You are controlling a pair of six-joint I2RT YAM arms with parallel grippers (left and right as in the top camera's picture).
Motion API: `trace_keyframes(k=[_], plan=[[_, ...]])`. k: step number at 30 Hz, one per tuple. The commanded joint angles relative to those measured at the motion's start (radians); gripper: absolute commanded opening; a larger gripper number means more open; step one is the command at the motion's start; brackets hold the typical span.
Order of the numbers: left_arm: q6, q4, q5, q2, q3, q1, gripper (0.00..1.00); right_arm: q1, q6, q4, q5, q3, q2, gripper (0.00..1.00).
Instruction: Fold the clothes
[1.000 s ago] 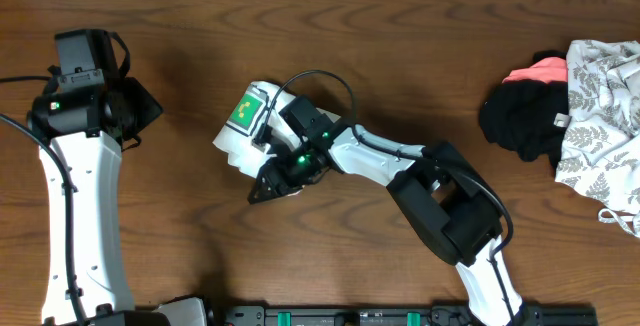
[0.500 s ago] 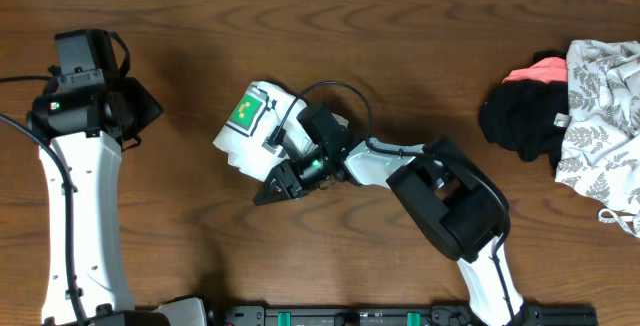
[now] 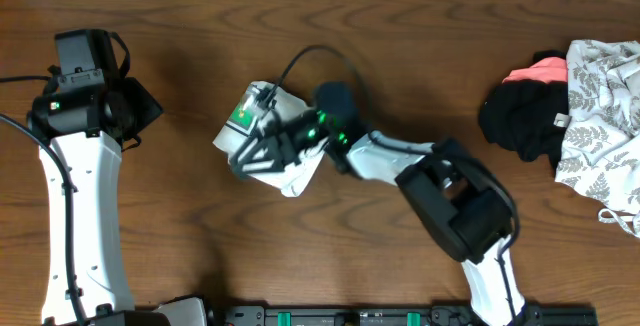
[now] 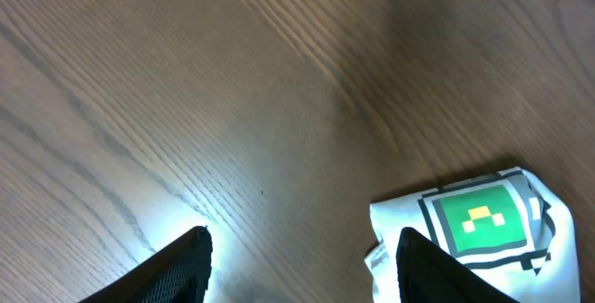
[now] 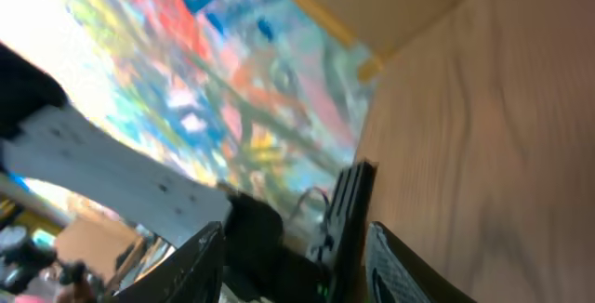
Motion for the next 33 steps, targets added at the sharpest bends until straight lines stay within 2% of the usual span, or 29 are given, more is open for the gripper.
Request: trace_keyframes(k=[1,5,9,13,20,33], plan=[[0.017,-0.004,-0.002,-0.008,0.008,0.003,0.64,-0.116,0.237,0.005,0.018,0.021,-0.026,0.47],[0.017,-0.004,-0.002,-0.008,0.008,0.003,0.64,-0.205,0.126,-0.224,0.042,0.021,-0.024,0.46],[0.017,-0.004,-0.002,-0.008,0.008,0.003,0.64,-0.249,-0.094,-0.502,0.107,0.021,-0.024,0.45],[0.016,-0.004,-0.002,-0.008,0.008,0.003,0.64,-0.253,-0.267,-0.687,0.168,0.021,-0.022,0.45],[0.016,-0.004,-0.002,-0.008,0.008,0.003,0.64,-0.229,-0.373,-0.83,0.309,0.021,-0.015,0.45],[0.017,-0.004,-0.001,-0.008,0.008,0.003,0.64,-0.195,-0.382,-0.829,0.292,0.021,0.201,0.45]])
